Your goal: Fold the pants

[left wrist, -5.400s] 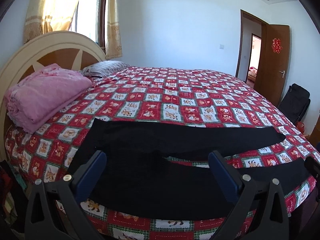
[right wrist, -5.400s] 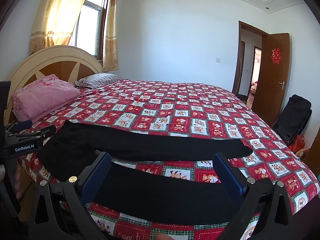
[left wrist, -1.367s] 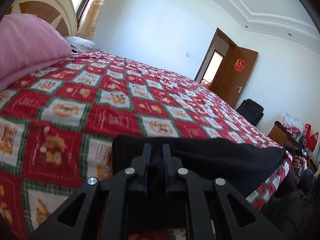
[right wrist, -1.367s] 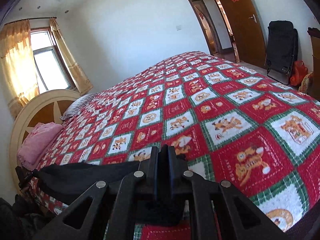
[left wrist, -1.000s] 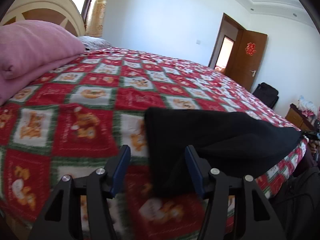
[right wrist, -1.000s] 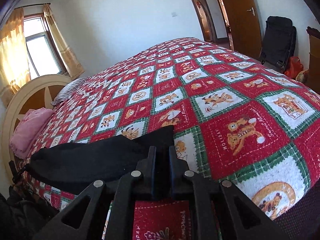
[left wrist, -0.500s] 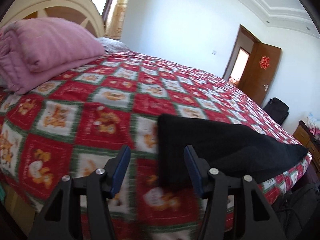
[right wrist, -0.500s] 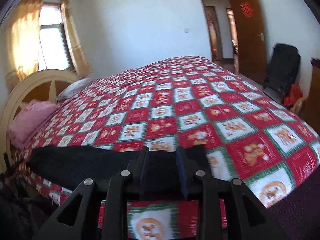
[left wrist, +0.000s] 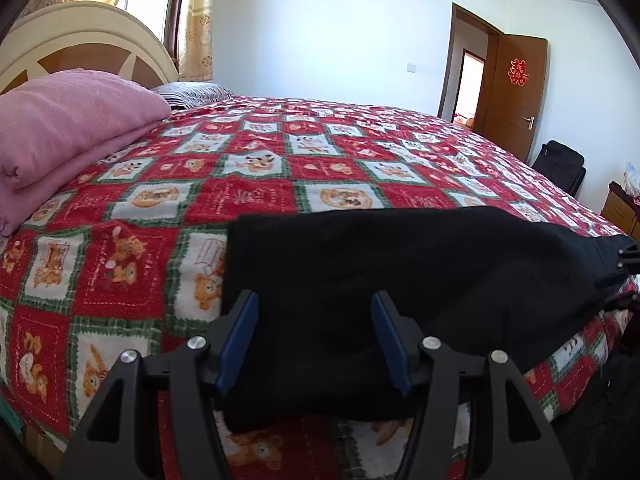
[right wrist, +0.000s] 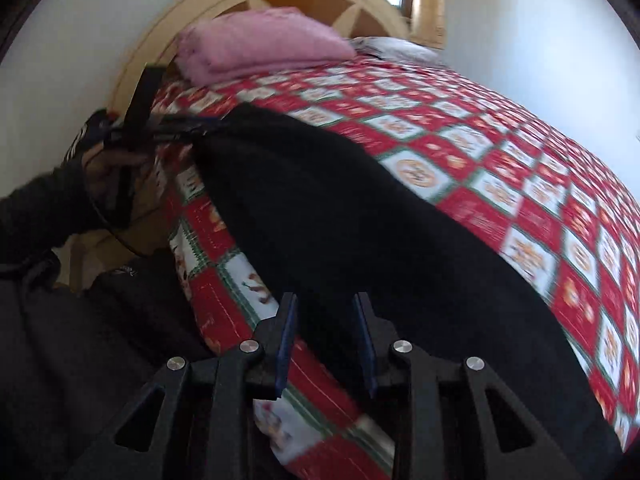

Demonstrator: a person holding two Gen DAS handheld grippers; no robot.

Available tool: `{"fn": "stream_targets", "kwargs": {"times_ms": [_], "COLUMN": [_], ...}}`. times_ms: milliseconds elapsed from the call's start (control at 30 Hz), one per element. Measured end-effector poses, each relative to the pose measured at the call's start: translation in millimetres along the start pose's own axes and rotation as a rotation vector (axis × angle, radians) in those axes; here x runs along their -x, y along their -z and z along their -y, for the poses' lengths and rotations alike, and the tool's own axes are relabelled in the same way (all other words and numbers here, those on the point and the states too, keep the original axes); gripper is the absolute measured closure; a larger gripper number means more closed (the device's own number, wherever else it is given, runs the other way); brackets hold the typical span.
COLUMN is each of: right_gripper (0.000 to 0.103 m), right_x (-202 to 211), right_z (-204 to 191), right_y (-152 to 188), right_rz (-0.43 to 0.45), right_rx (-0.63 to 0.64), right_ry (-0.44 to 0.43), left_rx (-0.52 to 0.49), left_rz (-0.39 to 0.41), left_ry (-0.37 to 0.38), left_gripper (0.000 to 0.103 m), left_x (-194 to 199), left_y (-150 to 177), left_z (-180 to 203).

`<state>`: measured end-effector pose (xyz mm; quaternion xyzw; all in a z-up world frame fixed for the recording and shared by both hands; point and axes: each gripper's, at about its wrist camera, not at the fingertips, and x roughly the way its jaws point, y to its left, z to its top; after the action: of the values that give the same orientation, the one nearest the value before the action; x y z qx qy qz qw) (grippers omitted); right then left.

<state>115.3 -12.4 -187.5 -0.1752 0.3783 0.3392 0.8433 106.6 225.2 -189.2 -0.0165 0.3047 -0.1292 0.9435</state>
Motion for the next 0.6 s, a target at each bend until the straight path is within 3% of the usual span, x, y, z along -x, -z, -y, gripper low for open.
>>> {"fn": "stream_targets", "kwargs": {"times_ms": [67,133,267,300,333,600], "right_gripper": [0.073,0.073,0.076,0.084,0.099,0.1], "right_x": [-21.1,-35.4,-52.9,-52.4,-51.5,-12.8], "right_z": [-8.1,-12.1,-11.2,-9.0,-7.5,-19.2], "right_y": [-6.1,-8.9,-7.9,-8.2,-9.3,-17.0], "right_rz": [-0.025,-0.055,-0.082,-0.074,-0.073,-0.038], "right_rx": [0.03,0.058,0.075,0.064,0.056,0.074], "right_ry": [-0.002,0.006,0.056,0.055,0.06,-0.003], "left_rx": [0.015,0.032,0.044,0.05,0.058,0.052], "left_rz": [0.012,0.011,-0.017,-0.023,-0.016,-0.005], "left_ry": [-0.005,-0.013,-0.023,-0.024,-0.025,-0.027], "left_gripper": [0.04,0.03,0.029,0.027,0.027,0.025], "left_x": [3.4,1.4,-11.2,-14.6,-16.2,-17.4], "left_y": [0.5,-1.0,1.0,1.6,2.2,3.5], "left_z": [-4.9,-7.8,-13.3,-14.9,-16.2,-17.2]}}
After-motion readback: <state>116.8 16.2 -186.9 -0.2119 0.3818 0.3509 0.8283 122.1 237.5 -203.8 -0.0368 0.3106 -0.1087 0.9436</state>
